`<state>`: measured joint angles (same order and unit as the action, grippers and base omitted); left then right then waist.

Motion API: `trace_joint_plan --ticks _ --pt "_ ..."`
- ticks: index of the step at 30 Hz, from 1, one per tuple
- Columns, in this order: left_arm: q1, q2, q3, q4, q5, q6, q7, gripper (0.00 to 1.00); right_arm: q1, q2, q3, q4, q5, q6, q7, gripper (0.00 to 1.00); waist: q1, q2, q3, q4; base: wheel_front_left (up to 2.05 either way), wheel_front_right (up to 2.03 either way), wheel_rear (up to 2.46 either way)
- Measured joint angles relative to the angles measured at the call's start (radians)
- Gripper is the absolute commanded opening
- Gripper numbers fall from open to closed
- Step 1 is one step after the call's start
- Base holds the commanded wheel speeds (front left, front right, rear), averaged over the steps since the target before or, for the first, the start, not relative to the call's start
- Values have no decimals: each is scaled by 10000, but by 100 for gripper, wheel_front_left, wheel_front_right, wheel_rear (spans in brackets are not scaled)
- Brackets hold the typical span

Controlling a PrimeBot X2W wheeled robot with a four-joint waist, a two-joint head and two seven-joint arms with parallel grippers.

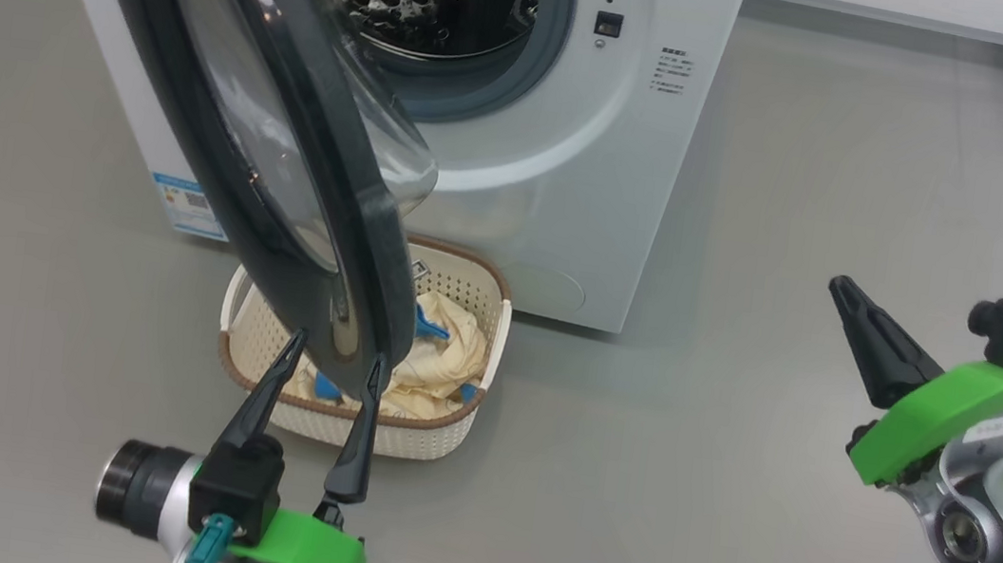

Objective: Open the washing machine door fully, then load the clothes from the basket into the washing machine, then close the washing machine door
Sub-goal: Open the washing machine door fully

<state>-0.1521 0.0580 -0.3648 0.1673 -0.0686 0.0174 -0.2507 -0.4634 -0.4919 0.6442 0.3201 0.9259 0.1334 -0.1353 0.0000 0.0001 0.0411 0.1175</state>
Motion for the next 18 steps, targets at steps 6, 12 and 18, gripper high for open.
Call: trace_joint_plan --ticks 6,12,18 --pt "276 12 180 -40 71 -2 0 100 876 727 -1340 719 -1315 0 -809 0 0 0 -333 -468 0 0 0" --pt "395 17 376 -50 138 -8 0 100 2098 1547 -2627 502 -2113 0 -966 0 0 0 -537 -743 0 0 0" --pt "570 6 604 -159 132 -84 0 100 3147 2138 -3741 27 -3331 0 -1037 0 0 0 -636 -889 0 0 0"
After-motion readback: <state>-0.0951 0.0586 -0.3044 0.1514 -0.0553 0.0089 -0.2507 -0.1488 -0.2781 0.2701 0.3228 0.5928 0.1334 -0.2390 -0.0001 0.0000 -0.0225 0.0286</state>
